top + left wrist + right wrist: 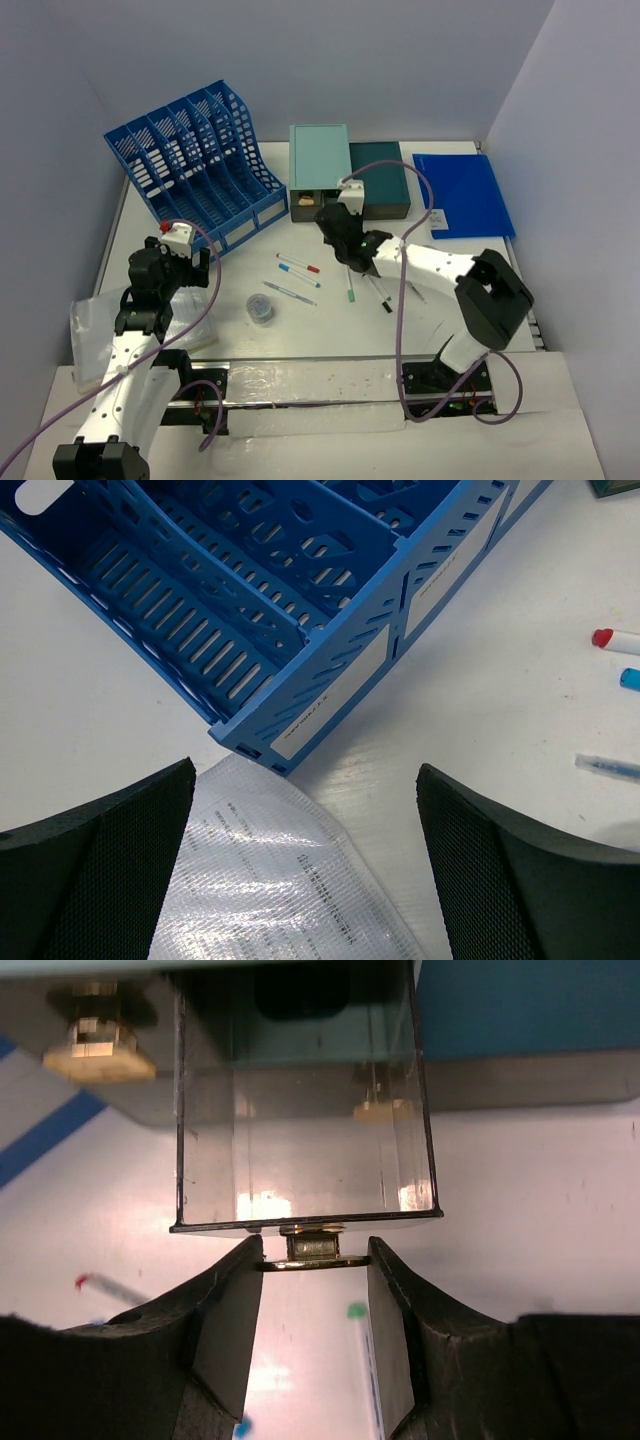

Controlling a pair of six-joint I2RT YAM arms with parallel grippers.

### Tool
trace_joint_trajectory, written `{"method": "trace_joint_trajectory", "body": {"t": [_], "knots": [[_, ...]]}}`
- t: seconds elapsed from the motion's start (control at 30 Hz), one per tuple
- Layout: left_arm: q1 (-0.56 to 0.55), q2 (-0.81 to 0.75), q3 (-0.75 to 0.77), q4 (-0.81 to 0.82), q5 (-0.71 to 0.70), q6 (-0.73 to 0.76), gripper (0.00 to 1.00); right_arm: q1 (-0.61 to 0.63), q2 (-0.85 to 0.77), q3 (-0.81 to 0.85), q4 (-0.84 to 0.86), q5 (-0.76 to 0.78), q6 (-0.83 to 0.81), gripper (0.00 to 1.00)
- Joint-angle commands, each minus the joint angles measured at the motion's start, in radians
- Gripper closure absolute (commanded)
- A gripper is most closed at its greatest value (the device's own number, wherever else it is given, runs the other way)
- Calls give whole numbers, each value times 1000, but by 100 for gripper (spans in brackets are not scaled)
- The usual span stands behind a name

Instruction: Organize the desk

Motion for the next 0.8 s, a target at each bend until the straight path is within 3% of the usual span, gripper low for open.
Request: {"method": "trace_joint_trajectory", "body": {"t": [0.0,0.17,0.43,0.47,0.6,0.7,0.77], "knots": [[7,-2,40,14,16,7,2,85,-107,-93,-64,50,71,93],[7,-3,38,14,16,7,2,186,-187,-159,-156,107,151,93],[7,-6,38,14,15,7,2,249,-329,-240,-218,119,223,87],[7,-6,38,14,14,7,2,250,-341,-245,-216,109,222,84],[7,-5,38,14,14,7,2,249,-367,-249,-201,79,174,39],[7,-6,38,14,12,7,2,251,-378,-236,-223,64,166,21],[7,-6,38,14,12,7,2,256,-402,-235,-244,54,160,15]]}}
